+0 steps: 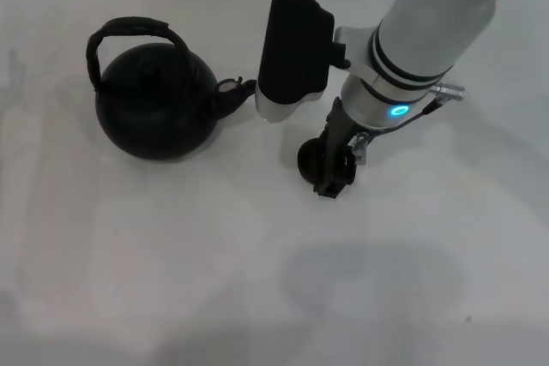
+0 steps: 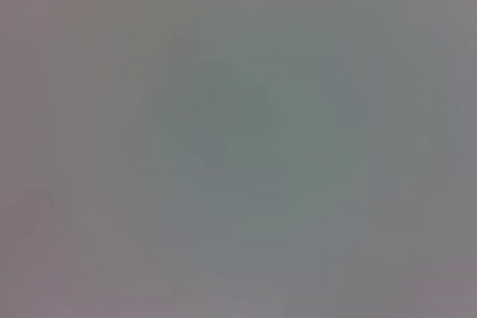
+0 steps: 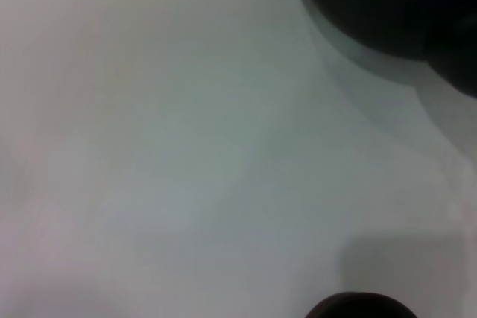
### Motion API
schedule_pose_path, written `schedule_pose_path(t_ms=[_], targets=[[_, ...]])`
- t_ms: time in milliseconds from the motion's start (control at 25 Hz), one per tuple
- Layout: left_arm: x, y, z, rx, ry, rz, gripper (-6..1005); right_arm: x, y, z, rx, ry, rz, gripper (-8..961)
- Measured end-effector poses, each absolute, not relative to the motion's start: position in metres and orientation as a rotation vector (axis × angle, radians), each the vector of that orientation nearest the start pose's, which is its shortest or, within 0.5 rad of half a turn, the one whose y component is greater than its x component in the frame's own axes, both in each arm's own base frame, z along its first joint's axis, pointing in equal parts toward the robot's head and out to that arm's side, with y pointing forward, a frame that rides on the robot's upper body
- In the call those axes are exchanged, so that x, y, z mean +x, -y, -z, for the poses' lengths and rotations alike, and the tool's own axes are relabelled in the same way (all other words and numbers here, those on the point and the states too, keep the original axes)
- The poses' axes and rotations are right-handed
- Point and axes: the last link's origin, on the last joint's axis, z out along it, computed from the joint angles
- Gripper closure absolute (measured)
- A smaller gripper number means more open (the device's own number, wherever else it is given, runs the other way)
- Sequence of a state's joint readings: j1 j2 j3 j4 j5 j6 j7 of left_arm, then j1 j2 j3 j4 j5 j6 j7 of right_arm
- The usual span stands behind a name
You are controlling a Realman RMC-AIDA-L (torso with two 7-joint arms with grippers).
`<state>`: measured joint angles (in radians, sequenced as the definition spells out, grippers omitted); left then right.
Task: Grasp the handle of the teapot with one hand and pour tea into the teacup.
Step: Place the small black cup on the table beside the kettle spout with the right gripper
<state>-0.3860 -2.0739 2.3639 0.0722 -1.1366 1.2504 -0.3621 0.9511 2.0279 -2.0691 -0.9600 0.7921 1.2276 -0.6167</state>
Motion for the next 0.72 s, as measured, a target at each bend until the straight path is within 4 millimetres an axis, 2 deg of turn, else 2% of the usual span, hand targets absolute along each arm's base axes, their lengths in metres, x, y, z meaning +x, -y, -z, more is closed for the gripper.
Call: schedule_pose_path(t_ms=[720], targets=[[-0.3714,-0.3068,-0.0268,-1.298,0.731,0.804,348,0.1353,-0.3435,0.1202,-2.863,-0.153,0.907,99]])
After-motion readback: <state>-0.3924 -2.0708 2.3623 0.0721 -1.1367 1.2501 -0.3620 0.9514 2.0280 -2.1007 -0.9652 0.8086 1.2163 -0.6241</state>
